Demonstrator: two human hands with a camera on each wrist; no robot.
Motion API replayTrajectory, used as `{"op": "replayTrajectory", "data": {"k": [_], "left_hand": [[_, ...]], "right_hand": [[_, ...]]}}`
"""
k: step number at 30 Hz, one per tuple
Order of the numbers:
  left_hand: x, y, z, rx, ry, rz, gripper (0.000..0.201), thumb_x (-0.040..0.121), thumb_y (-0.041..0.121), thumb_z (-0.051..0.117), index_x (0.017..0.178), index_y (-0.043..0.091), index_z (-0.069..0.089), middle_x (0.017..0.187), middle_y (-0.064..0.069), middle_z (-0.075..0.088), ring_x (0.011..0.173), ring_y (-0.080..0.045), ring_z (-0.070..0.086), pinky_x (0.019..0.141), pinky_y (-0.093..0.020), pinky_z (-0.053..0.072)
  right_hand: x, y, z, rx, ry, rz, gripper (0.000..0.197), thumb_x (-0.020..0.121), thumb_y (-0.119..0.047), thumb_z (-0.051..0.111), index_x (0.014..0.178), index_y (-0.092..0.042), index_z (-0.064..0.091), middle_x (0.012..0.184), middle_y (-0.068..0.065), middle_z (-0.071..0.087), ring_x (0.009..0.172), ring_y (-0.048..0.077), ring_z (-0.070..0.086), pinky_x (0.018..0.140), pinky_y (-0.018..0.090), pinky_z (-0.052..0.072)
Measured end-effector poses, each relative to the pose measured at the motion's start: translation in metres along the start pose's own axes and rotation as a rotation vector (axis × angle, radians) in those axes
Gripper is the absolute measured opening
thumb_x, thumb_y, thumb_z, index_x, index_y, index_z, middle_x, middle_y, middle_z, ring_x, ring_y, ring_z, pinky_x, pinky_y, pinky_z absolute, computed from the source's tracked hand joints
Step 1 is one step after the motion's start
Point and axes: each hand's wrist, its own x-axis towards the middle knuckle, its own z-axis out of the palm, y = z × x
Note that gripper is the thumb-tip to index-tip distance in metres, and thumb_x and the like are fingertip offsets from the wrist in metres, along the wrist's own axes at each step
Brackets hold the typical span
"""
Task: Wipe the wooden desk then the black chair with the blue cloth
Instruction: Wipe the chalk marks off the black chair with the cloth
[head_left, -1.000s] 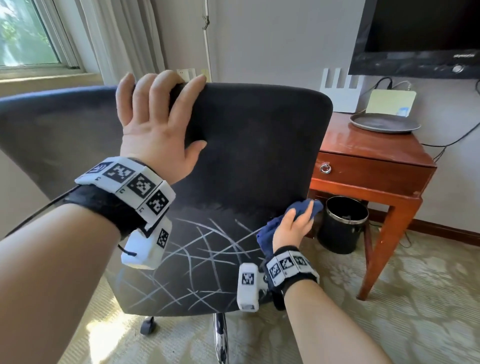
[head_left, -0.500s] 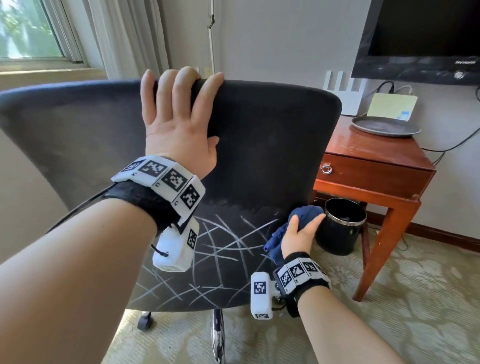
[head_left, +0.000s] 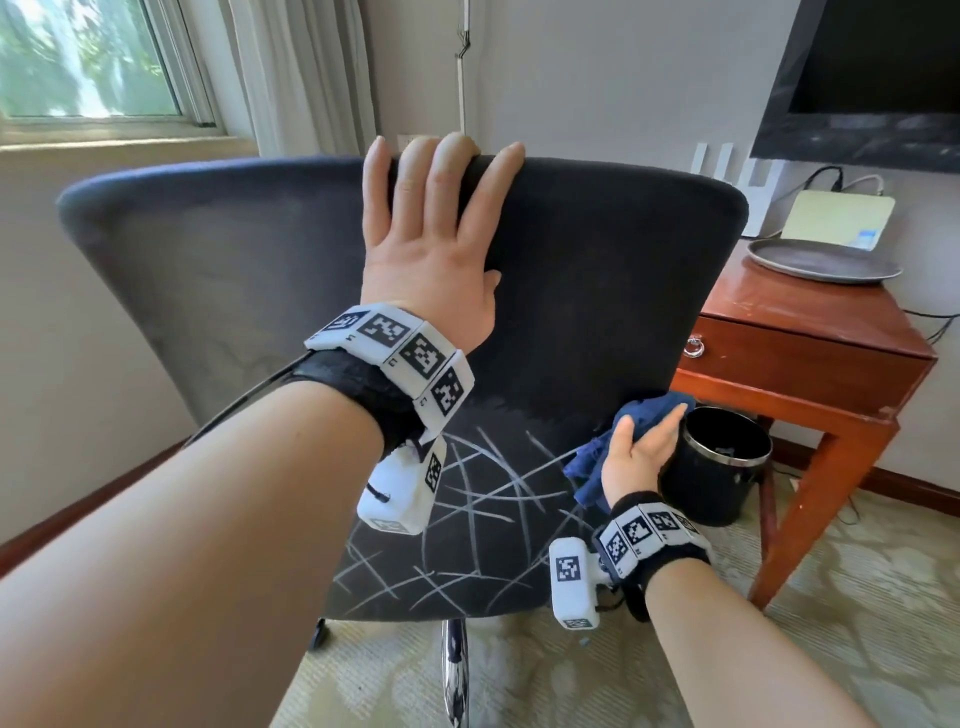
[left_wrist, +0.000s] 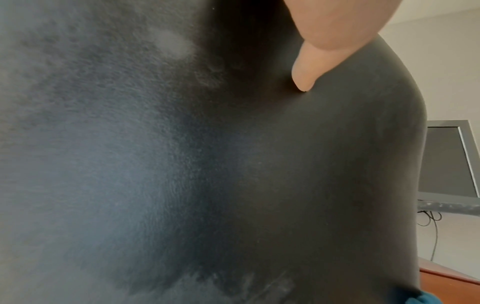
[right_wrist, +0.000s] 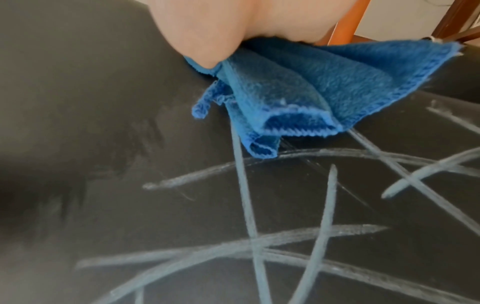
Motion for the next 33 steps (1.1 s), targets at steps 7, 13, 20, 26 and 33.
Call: {"op": "replayTrajectory", "data": {"k": [7,13,20,26,33], "left_hand": [[0.005,0.011,0.001,0.022,-0.006,0.047,0.086,0.070,0.030,0.065,0.145,0.017,0.026,0.138,-0.015,0.038,0.127,-0.029,0.017,0.111,-0.045,-0.008],[0.006,0.011,0.000,0.044,-0.026,0.057,0.084,0.071,0.033,0.063,0.145,0.018,0.027,0.138,-0.014,0.038,0.129,-0.031,0.022,0.113,-0.046,-0.002],[0.012,-0.007,0.000,0.109,-0.055,0.190,0.083,0.077,0.039,0.063,0.146,0.018,0.022,0.139,-0.014,0.035,0.125,-0.027,0.018,0.110,-0.042,0.003],[0.011,0.002,0.005,0.130,-0.046,0.145,0.085,0.075,0.035,0.061,0.146,0.017,0.018,0.133,-0.004,0.015,0.125,-0.028,0.018,0.111,-0.045,0.007],[0.010,0.004,0.003,0.120,-0.020,0.142,0.085,0.071,0.033,0.065,0.144,0.015,0.026,0.136,-0.016,0.041,0.123,-0.029,0.024,0.111,-0.048,0.015]], "right_hand": [[0.000,0.013,0.009,0.005,-0.022,0.167,0.063,0.101,-0.022,0.033,0.149,-0.010,-0.007,0.157,0.014,-0.005,0.145,0.025,0.002,0.111,0.029,0.008],[-0.028,-0.014,0.054,0.046,0.065,-0.024,0.063,0.100,-0.024,0.035,0.148,-0.007,-0.003,0.155,0.017,-0.014,0.143,0.032,-0.012,0.114,0.037,-0.003],[0.011,0.003,0.043,0.160,0.263,0.020,0.057,0.101,-0.020,0.034,0.150,-0.011,0.006,0.156,0.018,0.002,0.144,0.030,0.004,0.114,0.034,0.009],[-0.011,0.002,0.050,0.173,0.171,0.124,0.058,0.101,-0.019,0.033,0.150,-0.011,0.002,0.156,0.018,-0.003,0.144,0.030,0.002,0.113,0.033,0.011],[-0.011,-0.019,0.049,0.163,0.166,-0.086,0.060,0.101,-0.017,0.034,0.149,-0.011,0.000,0.156,0.014,-0.008,0.144,0.025,-0.004,0.109,0.021,0.007]]}}
